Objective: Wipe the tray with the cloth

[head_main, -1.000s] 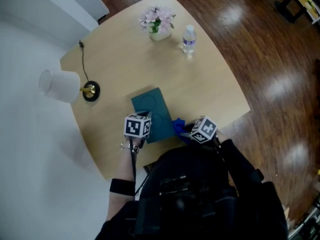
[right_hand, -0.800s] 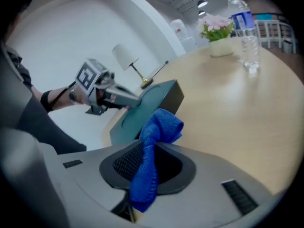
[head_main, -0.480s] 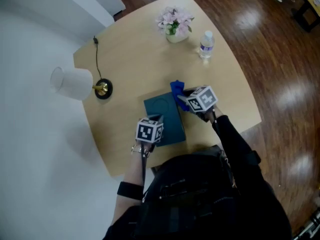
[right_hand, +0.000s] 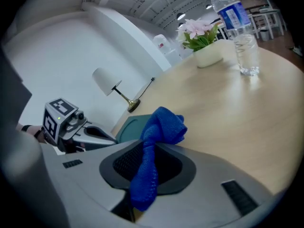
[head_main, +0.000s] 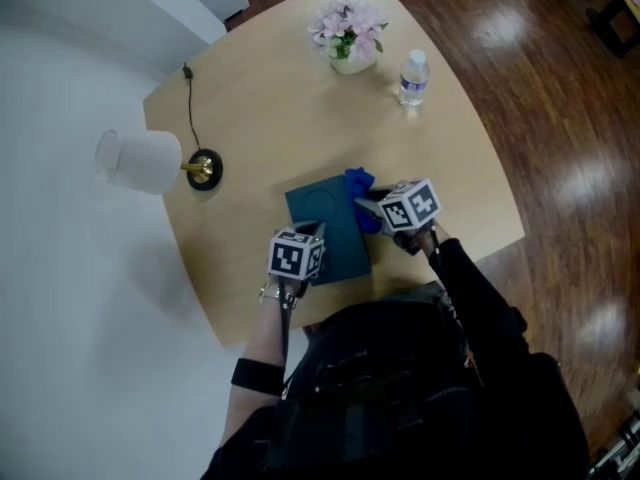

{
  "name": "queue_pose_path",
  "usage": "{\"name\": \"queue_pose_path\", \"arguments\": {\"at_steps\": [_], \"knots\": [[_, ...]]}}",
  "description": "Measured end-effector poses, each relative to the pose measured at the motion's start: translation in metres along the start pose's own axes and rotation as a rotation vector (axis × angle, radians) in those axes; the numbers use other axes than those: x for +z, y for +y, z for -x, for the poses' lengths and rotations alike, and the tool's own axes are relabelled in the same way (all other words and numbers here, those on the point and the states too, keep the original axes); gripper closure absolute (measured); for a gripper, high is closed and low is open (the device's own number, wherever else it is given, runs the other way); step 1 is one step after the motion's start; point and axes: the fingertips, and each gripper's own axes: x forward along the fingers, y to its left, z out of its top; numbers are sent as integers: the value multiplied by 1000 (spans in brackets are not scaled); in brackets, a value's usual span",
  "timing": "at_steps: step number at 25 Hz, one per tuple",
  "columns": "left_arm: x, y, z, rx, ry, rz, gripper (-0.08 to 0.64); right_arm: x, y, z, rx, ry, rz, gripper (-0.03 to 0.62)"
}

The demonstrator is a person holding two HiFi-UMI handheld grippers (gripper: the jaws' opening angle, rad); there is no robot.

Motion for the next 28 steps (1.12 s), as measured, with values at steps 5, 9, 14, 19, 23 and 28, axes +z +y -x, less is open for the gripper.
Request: {"name": "queue_pose_path", "arguments": {"at_steps": [5,9,14,19,23,28], "knots": [[0,0,-1,-1,-5,-11,557,-56,17,12,13,57,-22,511],[0,-1,-1,-3,-13,-23,557,-104,33,21,9,125,-30,511],[-1,0,-2,12,-29,-46,557,-149,53,32,30,202,-5,511],[-3,-3,0,19,-45,-43,557,-151,64,48,51,215,78,511],[-13,-9,4,27,-57,9,557,-98,43,51,-28,142,160,511],[-52,-29,45,5,-96,70,558,5,6,33,-161,80,307,511]]}}
